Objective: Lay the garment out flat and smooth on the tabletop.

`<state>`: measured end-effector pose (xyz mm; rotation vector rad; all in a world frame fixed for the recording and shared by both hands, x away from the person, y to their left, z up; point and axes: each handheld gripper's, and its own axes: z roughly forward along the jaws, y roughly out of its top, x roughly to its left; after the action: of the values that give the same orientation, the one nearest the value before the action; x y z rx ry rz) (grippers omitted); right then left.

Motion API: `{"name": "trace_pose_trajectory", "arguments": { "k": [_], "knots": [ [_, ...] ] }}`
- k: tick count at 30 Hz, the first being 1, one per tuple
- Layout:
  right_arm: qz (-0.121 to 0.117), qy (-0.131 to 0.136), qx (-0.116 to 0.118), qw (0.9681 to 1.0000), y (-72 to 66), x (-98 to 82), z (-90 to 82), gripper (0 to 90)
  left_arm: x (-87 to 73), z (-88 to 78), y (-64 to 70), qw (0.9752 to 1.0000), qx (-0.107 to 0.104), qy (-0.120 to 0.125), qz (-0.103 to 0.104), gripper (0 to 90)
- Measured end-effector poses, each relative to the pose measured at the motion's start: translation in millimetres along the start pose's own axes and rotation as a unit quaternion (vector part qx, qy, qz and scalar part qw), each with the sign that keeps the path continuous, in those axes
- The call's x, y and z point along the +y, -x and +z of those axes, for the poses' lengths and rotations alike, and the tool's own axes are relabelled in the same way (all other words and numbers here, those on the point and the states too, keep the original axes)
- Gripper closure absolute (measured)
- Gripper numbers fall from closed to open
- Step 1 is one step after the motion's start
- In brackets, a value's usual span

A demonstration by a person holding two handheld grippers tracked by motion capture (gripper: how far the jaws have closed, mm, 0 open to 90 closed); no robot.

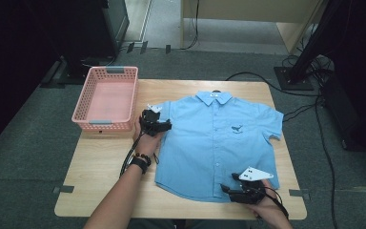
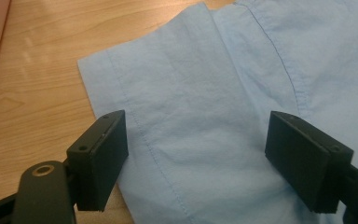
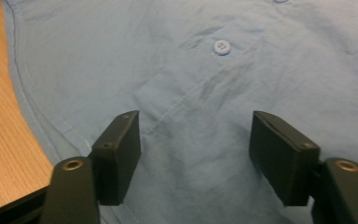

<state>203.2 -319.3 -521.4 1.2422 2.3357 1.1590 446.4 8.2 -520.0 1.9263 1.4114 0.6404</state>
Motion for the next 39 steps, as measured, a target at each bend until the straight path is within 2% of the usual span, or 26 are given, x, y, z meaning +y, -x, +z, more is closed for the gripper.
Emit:
{"name": "trace_pose_trajectory", "arguments": {
  "k": [5, 9, 13, 16, 19, 23, 32, 35, 39],
  "knots": [
    [0.023, 0.028, -0.025, 0.9990, 10.2, 0.7, -9.7, 23.2, 0.0, 0.0, 0.0, 1.0000, 0.000, 0.000, 0.000, 21.7],
    [0.043, 0.054, -0.063, 0.9956, 23.7, -0.2, -19.4, 16.3, 0.0, 0.0, 0.0, 1.0000, 0.000, 0.000, 0.000, 21.7],
    [0.072, 0.076, -0.108, 0.9886, 40.2, -2.8, -28.9, 15.5, 0.0, 0.0, 0.1, 1.0000, 0.000, 0.000, 0.000, 21.7],
    [0.097, 0.086, -0.142, 0.9814, 55.2, -8.5, -36.0, 15.3, -0.1, -0.1, 0.0, 1.0000, 0.001, -0.001, 0.001, 21.7],
    [0.115, 0.090, -0.162, 0.9760, 67.4, -13.9, -42.0, 15.2, 0.0, -0.2, -0.1, 1.0000, 0.000, -0.001, 0.001, 21.7],
    [0.133, 0.091, -0.179, 0.9704, 80.7, -20.4, -49.9, 15.2, -0.1, -0.2, 0.0, 1.0000, 0.000, -0.001, 0.001, 21.7],
    [0.155, 0.074, -0.206, 0.9633, 99.4, -33.3, -56.3, 15.1, -0.1, -0.2, 0.0, 1.0000, 0.000, -0.001, 0.001, 21.7],
    [0.163, 0.059, -0.212, 0.9617, 102.1, -34.4, -54.0, 14.7, -0.1, -0.2, 0.1, 1.0000, 0.001, -0.001, 0.001, 21.7],
    [0.169, 0.039, -0.211, 0.9621, 100.9, -33.7, -51.0, 12.9, 0.1, 0.3, 0.3, 1.0000, -0.001, 0.000, 0.002, 20.2]
  ]
}}
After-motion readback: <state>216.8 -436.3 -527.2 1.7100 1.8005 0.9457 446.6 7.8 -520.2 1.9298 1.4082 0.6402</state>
